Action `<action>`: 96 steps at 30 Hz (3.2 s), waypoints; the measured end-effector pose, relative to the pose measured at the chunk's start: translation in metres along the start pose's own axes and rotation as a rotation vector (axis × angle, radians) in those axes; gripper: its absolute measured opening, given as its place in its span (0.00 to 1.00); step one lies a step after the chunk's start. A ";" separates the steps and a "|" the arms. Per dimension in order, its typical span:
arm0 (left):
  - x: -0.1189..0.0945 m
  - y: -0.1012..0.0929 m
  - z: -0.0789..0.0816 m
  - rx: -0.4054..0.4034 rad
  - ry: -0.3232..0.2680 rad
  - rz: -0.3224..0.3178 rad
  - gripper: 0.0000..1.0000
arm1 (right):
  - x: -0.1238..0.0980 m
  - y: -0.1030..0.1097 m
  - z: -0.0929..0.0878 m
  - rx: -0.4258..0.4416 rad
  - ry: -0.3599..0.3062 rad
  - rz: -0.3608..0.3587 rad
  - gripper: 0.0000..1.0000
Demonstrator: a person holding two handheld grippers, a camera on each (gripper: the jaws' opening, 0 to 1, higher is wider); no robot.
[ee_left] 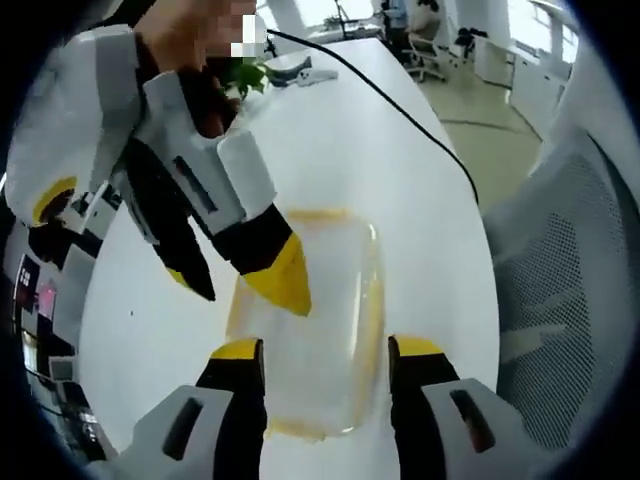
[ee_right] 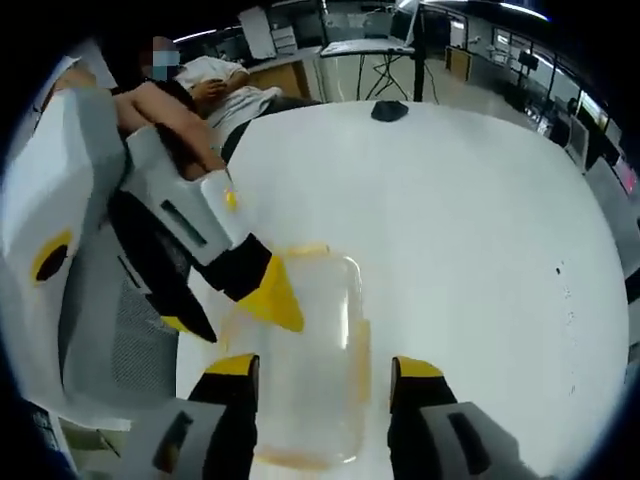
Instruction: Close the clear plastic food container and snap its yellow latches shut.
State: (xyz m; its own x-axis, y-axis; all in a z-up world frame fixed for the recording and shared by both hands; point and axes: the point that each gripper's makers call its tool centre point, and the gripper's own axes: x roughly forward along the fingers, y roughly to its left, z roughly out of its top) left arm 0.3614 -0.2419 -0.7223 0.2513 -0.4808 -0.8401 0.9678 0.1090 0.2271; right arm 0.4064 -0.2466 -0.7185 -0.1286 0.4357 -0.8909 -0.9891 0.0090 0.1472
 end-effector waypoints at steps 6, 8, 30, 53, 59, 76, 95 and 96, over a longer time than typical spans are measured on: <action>-0.003 0.002 -0.011 -0.011 0.023 -0.024 0.48 | -0.005 0.011 -0.003 -0.009 -0.012 -0.004 0.57; -0.003 0.001 -0.013 -0.014 0.030 -0.031 0.49 | -0.005 0.013 -0.005 -0.010 -0.011 -0.007 0.57; 0.007 0.011 -0.032 0.071 0.111 -0.029 0.84 | -0.007 0.033 -0.038 -0.033 0.008 -0.100 0.78; 0.030 0.012 -0.053 0.133 0.199 -0.034 0.99 | 0.018 0.024 -0.056 -0.116 0.056 -0.229 0.99; 0.036 0.012 -0.061 0.137 0.239 -0.041 0.98 | 0.026 0.022 -0.060 -0.138 0.095 -0.232 0.99; 0.037 0.014 -0.064 0.142 0.255 -0.042 0.86 | 0.027 0.018 -0.066 -0.145 0.143 -0.235 0.80; 0.029 0.014 -0.077 0.134 0.240 -0.041 0.86 | 0.034 0.019 -0.052 -0.123 0.143 -0.242 0.79; 0.028 0.014 -0.078 0.134 0.241 -0.041 0.86 | 0.035 0.020 -0.050 -0.123 0.145 -0.242 0.79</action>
State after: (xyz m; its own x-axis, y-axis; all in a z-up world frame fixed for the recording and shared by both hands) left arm 0.3831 -0.1857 -0.7814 0.2242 -0.2602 -0.9392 0.9703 -0.0300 0.2400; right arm 0.3789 -0.2757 -0.7686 0.1116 0.3008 -0.9471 -0.9924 -0.0165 -0.1221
